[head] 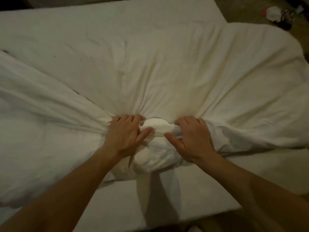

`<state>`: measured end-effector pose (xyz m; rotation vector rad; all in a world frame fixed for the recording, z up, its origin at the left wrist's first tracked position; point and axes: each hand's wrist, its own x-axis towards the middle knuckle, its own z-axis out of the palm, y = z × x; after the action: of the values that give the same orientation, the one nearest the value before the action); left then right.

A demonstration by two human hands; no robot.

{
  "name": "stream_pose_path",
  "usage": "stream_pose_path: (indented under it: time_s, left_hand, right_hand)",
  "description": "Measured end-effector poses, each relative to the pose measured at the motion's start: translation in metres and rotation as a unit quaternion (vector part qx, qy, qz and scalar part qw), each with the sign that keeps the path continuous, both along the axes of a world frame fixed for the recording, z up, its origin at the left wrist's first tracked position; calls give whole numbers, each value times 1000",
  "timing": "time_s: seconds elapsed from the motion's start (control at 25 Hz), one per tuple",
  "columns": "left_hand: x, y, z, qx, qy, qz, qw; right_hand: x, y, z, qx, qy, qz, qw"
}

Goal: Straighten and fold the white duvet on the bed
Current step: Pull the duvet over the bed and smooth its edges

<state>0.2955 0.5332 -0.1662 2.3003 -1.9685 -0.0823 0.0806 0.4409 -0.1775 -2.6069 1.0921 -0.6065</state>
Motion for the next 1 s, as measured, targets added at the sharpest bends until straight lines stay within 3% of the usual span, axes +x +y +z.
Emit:
stream_pose_path:
  time_s: [0.32, 0.48, 0.68, 0.84, 1.0]
  left_hand:
    - [75, 51, 67, -65, -37, 39, 996]
    - [174, 63, 66, -89, -80, 62, 991]
    - [317, 54, 61, -78, -118, 11, 990]
    - [379, 34, 60, -40, -61, -12, 997]
    - [390, 59, 67, -72, -30, -32, 996]
  right_hand:
    - [103, 36, 62, 15, -108, 46, 993]
    - [180, 62, 53, 52, -92, 29, 994]
    - [290, 79, 43, 55, -62, -23, 996]
    - [351, 74, 46, 73, -47, -59, 994]
    - [368, 71, 59, 41, -57, -50, 996]
